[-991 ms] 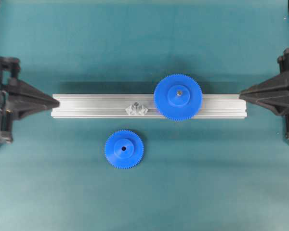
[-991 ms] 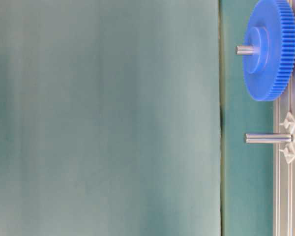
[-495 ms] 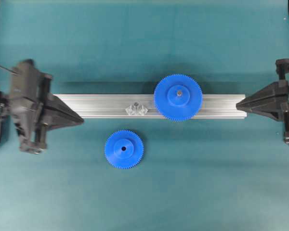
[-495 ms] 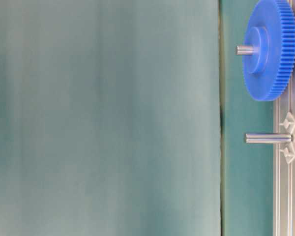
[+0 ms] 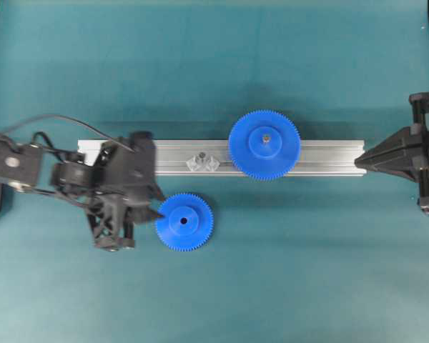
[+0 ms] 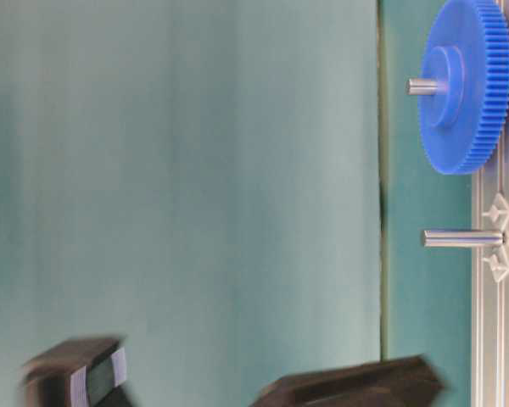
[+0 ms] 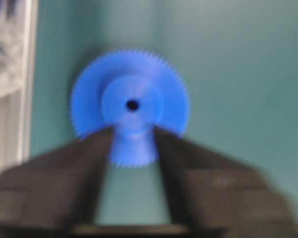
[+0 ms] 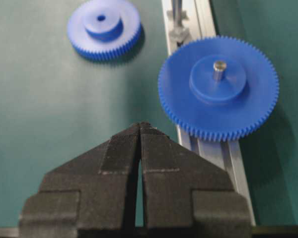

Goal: Find the location of the shaft and insert the small gear.
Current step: 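Grasp the small blue gear by its rim with the left gripper, then lift the gear and carry it over the empty left shaft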

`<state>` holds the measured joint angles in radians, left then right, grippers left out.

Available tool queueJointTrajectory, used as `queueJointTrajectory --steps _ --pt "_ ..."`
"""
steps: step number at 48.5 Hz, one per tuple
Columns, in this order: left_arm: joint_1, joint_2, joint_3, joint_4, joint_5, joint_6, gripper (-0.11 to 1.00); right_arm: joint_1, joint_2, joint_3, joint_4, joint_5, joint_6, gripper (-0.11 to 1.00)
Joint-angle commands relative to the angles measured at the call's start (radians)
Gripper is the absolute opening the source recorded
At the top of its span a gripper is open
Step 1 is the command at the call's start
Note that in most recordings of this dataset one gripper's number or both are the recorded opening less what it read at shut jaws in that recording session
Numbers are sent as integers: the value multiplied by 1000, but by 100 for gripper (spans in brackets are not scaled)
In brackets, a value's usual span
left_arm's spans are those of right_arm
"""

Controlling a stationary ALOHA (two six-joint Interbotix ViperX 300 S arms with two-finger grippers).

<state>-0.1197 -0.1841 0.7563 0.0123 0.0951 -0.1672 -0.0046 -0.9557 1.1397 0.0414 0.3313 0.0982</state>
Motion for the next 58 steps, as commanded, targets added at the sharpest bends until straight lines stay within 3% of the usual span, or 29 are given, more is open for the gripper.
queueJointTrajectory --steps 1,7,9,30,48,58 --pt "-11 37 -52 2 21 2 57 -3 9 -14 0 5 9 2" --pt "-15 98 -87 3 26 8 88 -3 9 -11 0 9 9 2" --pt "-17 120 -100 2 28 9 93 -3 9 -9 0 11 11 2" --pt "-18 261 -175 5 40 9 92 -8 -9 11 0 11 11 2" --pt "-18 295 -184 6 48 9 92 -21 -40 29 0 11 11 2" --pt "-20 308 -195 8 97 44 92 -23 -43 35 0 11 11 2"
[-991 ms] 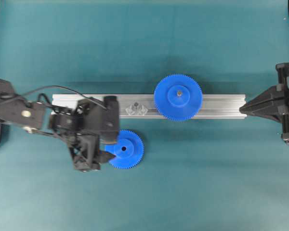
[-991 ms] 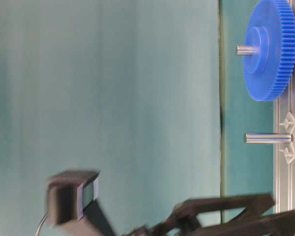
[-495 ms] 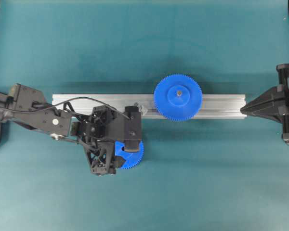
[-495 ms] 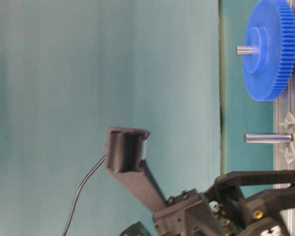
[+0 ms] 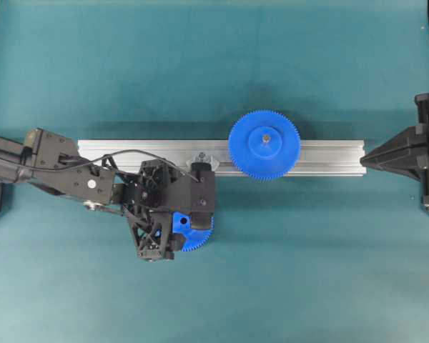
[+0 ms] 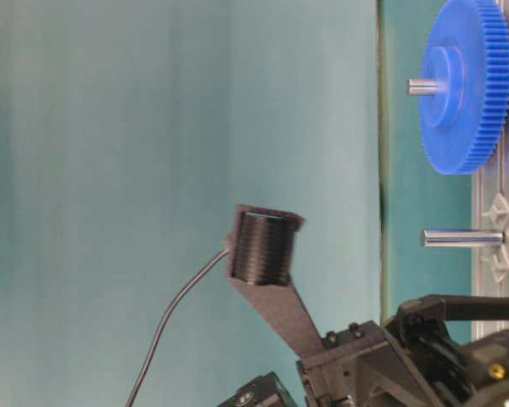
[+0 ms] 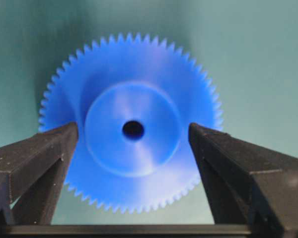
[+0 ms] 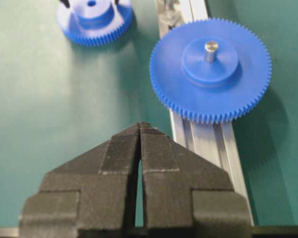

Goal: Find the location of the shaft and insert the small gear.
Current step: 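Lift the gear and carry it over the empty left shaft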

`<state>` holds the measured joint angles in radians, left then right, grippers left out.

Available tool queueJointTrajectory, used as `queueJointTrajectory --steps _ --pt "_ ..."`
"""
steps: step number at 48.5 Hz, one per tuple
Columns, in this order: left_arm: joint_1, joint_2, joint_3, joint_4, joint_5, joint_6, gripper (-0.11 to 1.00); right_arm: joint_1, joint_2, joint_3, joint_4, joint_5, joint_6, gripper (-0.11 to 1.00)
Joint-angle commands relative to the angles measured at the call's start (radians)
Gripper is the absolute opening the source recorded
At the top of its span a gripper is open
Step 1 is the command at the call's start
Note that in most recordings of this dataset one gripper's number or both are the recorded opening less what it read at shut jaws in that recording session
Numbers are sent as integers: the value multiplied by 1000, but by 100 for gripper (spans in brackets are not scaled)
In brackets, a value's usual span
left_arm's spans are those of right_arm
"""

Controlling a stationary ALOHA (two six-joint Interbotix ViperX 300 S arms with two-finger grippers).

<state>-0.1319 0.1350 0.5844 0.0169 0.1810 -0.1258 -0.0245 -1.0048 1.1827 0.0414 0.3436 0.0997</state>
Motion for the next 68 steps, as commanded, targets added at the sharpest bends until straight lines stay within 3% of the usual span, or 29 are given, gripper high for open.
queueJointTrajectory --steps 1,44,51,58,68 --pt "-8 -9 -25 3 14 5 92 -3 6 -8 0 -2 9 2" --pt "-8 21 -55 3 97 2 91 -3 -9 -6 0 -2 11 2" --pt "-8 23 -66 3 115 2 84 -3 -11 -5 0 -2 11 2" --pt "-12 25 -84 3 144 -2 65 -3 -12 -5 0 -2 11 2" --pt "-14 3 -117 3 181 15 65 -3 -14 -5 0 -2 11 2"
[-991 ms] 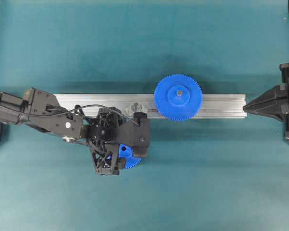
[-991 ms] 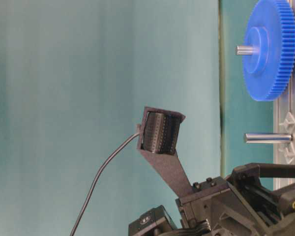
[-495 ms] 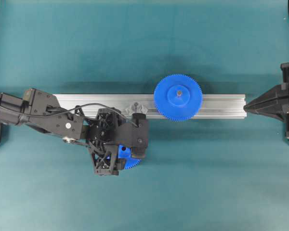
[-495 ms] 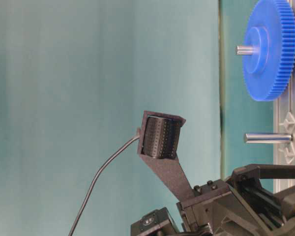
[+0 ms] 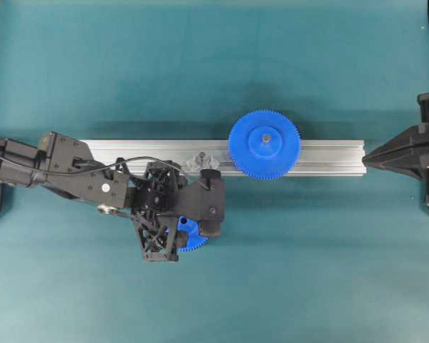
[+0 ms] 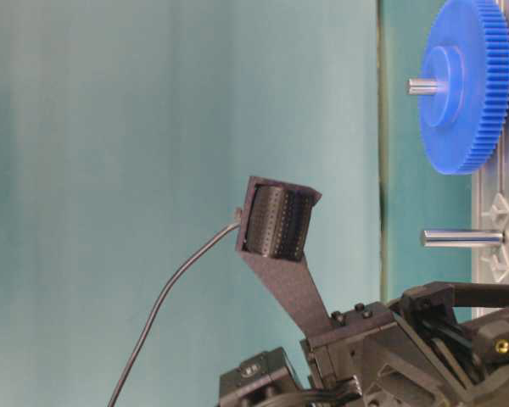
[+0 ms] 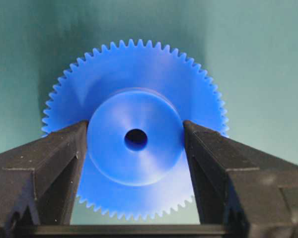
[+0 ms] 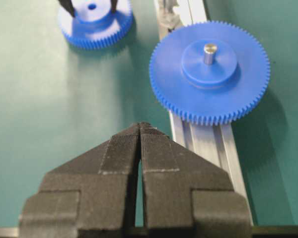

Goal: Find the location of the shaft and insert the small gear.
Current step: 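Lift the gear and carry it over the empty left shaft, then align the gear's bore with the shaft tip, meshing with the large gear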

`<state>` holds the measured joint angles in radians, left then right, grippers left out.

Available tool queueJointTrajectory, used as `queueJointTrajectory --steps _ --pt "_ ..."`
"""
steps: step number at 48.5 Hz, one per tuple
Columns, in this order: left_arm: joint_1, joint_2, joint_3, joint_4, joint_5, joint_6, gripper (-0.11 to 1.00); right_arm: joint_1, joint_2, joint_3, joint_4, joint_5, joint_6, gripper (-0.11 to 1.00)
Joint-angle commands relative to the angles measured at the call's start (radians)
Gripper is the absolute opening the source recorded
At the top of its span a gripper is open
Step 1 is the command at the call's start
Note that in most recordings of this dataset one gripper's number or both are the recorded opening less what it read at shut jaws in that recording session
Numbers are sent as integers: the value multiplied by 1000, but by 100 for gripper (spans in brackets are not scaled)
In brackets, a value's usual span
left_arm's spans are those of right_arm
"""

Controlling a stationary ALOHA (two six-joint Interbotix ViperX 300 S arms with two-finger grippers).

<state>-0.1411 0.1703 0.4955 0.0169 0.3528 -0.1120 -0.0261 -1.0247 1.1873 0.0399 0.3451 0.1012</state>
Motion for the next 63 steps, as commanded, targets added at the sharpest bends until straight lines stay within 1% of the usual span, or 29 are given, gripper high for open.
queueJointTrajectory --steps 1,13,21,26,33,36,42,55,63 --pt "-5 -38 -29 3 12 3 65 -2 6 -9 0 -3 9 2" --pt "5 -129 -31 3 25 8 65 -2 2 -5 2 -3 9 2" --pt "64 -229 -31 3 25 14 65 0 -8 -3 2 -3 9 2" --pt "109 -279 -31 3 23 41 65 -2 -18 -2 2 -3 9 2" --pt "163 -314 -34 5 18 121 65 -2 -34 8 2 -3 9 2" --pt "181 -314 -34 5 17 160 65 -2 -40 9 2 -3 9 2" --pt "198 -298 -37 5 11 195 65 -2 -46 11 2 -3 9 2" --pt "216 -227 -37 5 -98 201 65 -2 -48 11 2 -3 8 2" --pt "216 -183 -31 5 -104 201 65 -3 -48 12 2 -3 9 2"
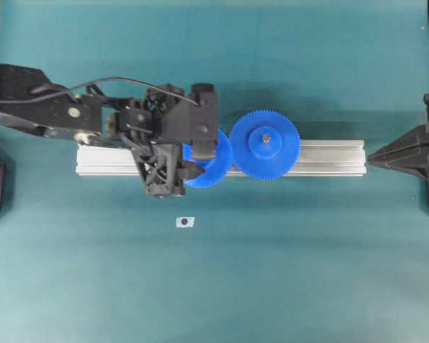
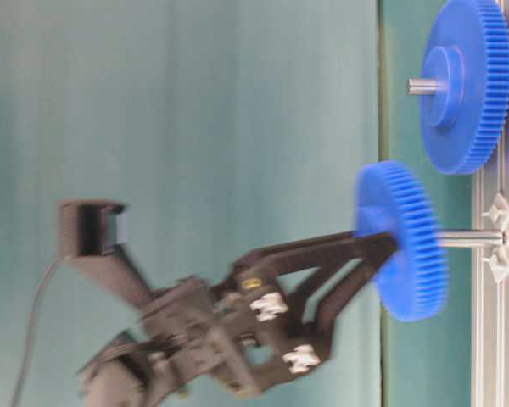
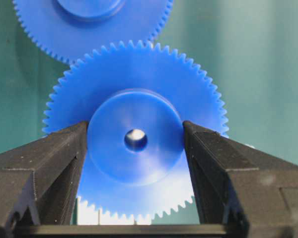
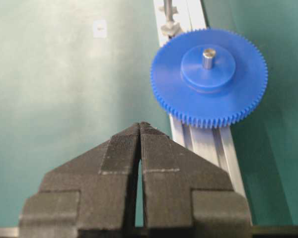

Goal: Find the location of the shaft and insert the small gear.
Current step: 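Align the gear's bore with the shaft tip, meshing with the large gear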

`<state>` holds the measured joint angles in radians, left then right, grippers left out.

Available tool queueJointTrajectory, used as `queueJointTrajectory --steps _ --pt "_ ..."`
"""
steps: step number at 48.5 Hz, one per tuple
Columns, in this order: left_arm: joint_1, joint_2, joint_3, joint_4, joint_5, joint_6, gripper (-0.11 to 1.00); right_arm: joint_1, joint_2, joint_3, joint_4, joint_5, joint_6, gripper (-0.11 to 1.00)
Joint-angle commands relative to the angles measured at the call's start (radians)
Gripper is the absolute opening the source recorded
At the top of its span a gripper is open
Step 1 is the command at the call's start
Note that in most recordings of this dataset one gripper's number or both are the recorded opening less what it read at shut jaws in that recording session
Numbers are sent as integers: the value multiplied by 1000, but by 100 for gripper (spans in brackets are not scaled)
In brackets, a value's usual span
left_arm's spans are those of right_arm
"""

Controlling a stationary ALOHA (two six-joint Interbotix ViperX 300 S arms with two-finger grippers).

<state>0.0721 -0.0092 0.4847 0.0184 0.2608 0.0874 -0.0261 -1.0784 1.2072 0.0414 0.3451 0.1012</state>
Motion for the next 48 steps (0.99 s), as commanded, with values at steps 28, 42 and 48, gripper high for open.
queueJointTrajectory --steps 28,42,48 --pt "15 28 -14 3 40 2 65 -17 2 -8 0 -3 9 2" --pt "18 -5 -11 3 158 3 65 -18 2 -8 0 -3 9 2" --pt "18 -14 -8 3 176 3 65 -18 2 -6 0 -3 9 2"
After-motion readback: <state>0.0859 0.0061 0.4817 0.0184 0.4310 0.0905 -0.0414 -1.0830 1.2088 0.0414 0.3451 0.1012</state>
